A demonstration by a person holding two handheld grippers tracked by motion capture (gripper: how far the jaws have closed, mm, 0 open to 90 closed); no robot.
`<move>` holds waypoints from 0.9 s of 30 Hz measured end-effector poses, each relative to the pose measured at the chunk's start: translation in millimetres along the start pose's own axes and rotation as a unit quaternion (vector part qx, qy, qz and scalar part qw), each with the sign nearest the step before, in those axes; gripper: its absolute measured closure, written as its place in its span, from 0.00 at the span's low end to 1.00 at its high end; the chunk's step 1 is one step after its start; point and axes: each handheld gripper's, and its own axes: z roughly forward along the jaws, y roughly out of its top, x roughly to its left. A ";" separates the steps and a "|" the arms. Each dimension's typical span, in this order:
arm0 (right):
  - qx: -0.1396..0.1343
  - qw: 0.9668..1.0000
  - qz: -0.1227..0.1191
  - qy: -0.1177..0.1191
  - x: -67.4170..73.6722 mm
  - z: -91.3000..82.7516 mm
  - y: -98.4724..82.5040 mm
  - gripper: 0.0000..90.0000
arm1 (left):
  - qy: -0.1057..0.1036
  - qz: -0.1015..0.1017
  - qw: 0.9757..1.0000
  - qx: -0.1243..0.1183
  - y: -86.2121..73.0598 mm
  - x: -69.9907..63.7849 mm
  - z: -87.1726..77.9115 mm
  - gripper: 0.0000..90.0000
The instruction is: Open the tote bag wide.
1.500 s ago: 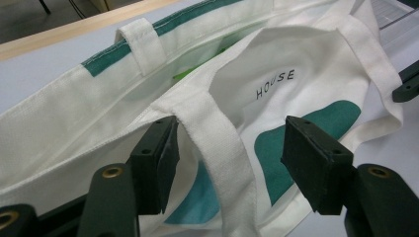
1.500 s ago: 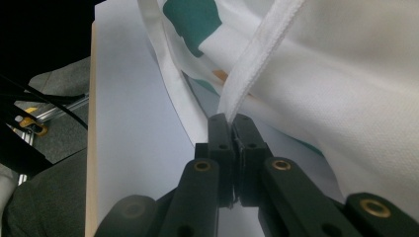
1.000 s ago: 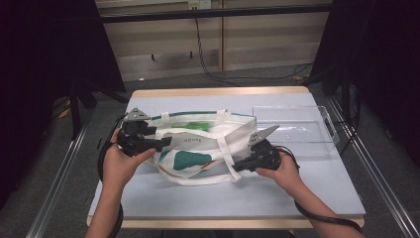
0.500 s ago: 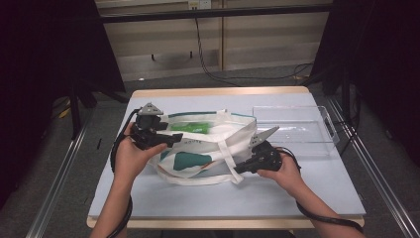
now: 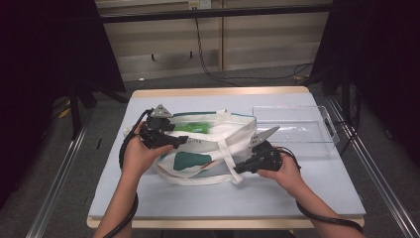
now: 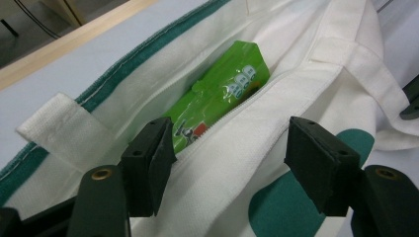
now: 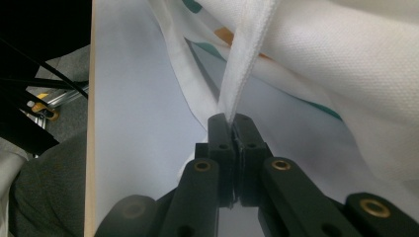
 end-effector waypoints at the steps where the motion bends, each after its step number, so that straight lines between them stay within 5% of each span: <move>1: -0.001 1.000 0.000 0.001 -0.1 0.2 0.1 0.97 | 0.001 0.004 1.000 0.006 -0.5 0.8 0.7 0.38; 5: -0.001 1.000 -0.004 0.003 -0.2 -0.1 0.8 0.97 | -0.007 0.001 1.000 -0.003 -3.6 3.4 2.1 0.38; 8: -0.001 1.000 -0.003 -0.001 -0.5 -0.5 1.0 0.97 | -0.005 0.013 1.000 0.013 -6.1 2.2 2.5 0.44; 10: -0.005 1.000 0.000 -0.002 -0.8 -0.6 0.8 0.97 | 0.002 0.019 0.999 0.028 -7.5 1.0 1.6 0.56; 14: -0.008 1.000 0.002 -0.002 -0.6 -0.7 1.7 0.97 | -0.021 -0.008 0.998 0.053 -12.0 0.0 1.6 0.75; 18: -0.015 1.000 0.005 -0.001 0.3 -2.6 5.5 0.95 | -0.027 0.004 0.998 0.055 -12.8 -1.0 -2.6 0.91; 27: -0.040 0.999 0.002 -0.026 6.6 -11.4 24.8 0.72 | -0.059 0.038 0.997 0.042 -18.0 -8.5 -14.6 0.96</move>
